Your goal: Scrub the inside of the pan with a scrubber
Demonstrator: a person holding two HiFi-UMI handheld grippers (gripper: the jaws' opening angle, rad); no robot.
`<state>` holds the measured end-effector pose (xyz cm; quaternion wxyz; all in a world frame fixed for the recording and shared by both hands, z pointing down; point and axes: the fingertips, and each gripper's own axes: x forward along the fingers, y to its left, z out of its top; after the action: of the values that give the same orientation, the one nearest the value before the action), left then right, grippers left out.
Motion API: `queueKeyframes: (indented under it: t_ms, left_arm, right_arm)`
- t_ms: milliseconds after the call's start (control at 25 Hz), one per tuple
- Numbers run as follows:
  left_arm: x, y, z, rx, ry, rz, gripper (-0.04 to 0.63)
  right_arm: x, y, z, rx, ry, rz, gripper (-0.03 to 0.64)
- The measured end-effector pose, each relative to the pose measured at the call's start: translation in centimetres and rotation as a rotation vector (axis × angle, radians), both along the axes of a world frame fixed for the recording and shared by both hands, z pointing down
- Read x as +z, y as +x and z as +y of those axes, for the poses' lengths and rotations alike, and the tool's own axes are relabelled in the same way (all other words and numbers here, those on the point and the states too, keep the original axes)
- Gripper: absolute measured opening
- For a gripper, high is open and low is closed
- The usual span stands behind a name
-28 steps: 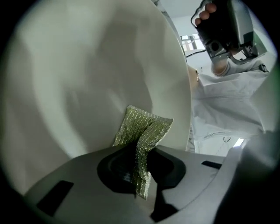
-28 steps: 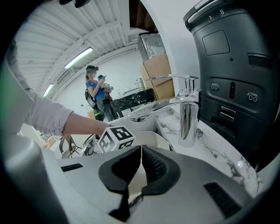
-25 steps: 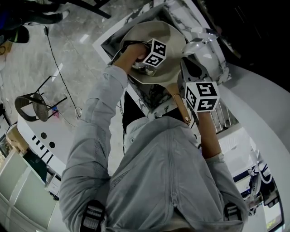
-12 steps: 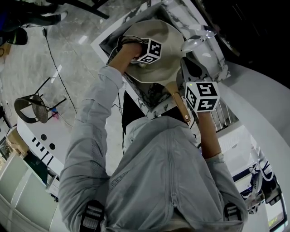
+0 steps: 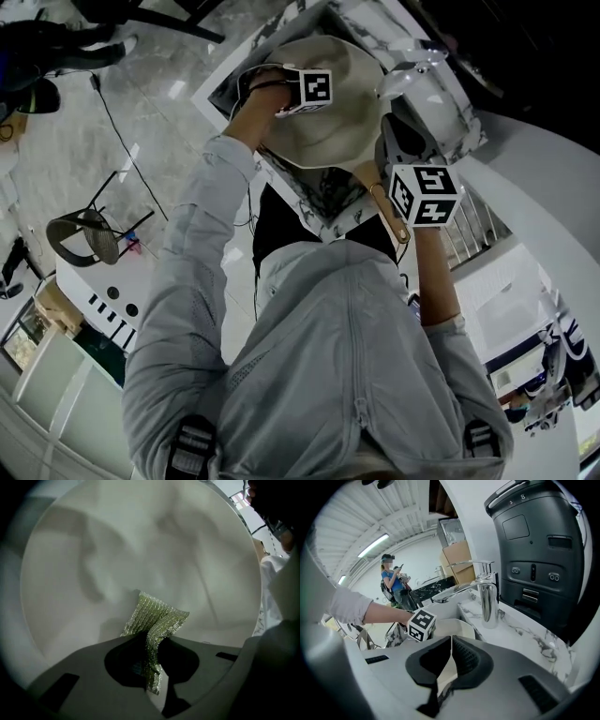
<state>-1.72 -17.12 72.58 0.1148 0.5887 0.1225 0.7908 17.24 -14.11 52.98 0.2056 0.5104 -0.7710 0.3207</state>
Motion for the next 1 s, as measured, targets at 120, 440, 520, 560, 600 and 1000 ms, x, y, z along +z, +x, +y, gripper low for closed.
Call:
queueKeyframes:
  t_ms: [120,440,520,560,600,1000]
  left_arm:
    - [0.1,1.2,-1.7,-0.092,0.085,0.068,0.066]
    - [0.2,6.6,-5.6,-0.333,0.227,0.358,0.066]
    - [-0.2,7.8,-6.2,-0.349,0.239,0.396,0.066]
    - [-0.3,8.3,-6.1,-0.341,0.242,0.408,0.066]
    - [-0.4,8.7,-6.0,-0.322,0.243,0.419,0.066]
    - [-2.2,11.3,-0.1,-0.097,0.089,0.530,0.066]
  right_arm:
    - [-0.2,0.1,0.0,0.035,0.004,0.000,0.035]
    - [-1.5,0.3,-0.2,0.123,0.047,0.057,0.035]
    - [-2.0,0.3,-0.2,0.136,0.067,0.075,0.035]
    - [-2.2,0.3,-0.1,0.146,0.074,0.081,0.035]
    - [-2.3,0.4,0.0,0.158,0.081,0.085,0.035]
    - [-2.7,1.6,0.8,0.291,0.113,0.114,0.035]
